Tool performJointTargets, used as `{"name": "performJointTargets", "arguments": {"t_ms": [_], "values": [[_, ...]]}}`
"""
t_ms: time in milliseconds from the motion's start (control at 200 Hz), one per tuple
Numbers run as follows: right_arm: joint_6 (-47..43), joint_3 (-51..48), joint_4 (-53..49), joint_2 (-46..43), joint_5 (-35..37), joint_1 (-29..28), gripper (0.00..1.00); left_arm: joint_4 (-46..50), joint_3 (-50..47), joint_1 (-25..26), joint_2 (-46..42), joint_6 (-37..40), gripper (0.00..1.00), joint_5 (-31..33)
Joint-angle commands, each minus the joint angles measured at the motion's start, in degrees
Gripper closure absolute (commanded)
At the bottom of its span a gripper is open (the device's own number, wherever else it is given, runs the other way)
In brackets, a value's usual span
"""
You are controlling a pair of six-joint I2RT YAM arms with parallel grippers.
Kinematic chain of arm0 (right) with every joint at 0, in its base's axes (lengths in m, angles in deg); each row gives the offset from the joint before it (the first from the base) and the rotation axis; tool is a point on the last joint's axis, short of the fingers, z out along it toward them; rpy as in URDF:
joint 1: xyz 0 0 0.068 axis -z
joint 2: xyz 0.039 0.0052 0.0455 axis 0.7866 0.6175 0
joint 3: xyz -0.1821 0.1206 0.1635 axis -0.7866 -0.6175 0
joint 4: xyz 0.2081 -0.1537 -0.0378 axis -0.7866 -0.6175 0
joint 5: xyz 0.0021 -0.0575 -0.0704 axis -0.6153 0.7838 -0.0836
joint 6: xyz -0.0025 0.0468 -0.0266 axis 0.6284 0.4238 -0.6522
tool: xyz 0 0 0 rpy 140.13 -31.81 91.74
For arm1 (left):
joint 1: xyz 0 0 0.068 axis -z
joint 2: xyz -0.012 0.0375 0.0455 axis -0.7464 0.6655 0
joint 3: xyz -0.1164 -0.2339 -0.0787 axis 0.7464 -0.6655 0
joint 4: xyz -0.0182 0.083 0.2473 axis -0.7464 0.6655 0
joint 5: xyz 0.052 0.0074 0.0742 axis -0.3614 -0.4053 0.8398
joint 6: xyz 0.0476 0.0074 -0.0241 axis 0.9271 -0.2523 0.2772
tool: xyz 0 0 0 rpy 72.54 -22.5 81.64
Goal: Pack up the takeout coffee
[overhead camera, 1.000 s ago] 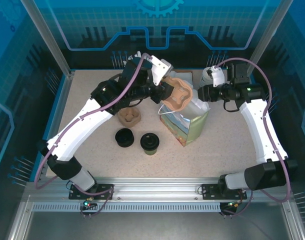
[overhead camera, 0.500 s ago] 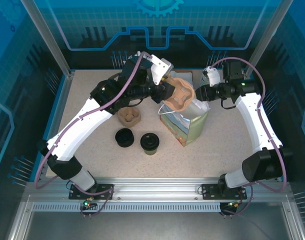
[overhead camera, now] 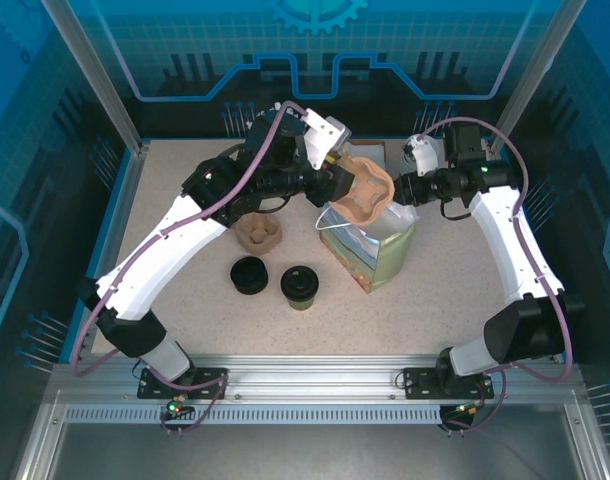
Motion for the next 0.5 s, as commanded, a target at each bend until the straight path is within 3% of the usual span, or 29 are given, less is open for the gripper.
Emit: {"name": "performJointTargets", "arguments": {"t_ms": [0,145,250,355,495], "values": [[-0.76,-0.57,-0.78,0.46,-0.92,0.53,0.66,0.56,2.00,-0.44,0.46,-1.86,0.57,-2.39],[-0.63,-0.47,-1.01,-0.08,-0.88,0.41,0.86,0.64,1.77,-0.45,0.46,-2.33,0.57,-3.21],[-0.30,-0.84,-0.69,-1.75,-0.92,0.23,0.95,0.56,1.68,-0.49,0.46,-2.82,0.57,-5.05],[-0.07,-1.32,-0.33,-4.48,-0.39,-0.57,1.00,0.56,1.41,-0.42,0.48,-2.85,0.57,-7.01],[0.33,-2.66,-0.21,-8.74,1.88,-2.73,1.00,0.64,0.79,-0.46,0.56,-2.79,0.57,-10.24]]}}
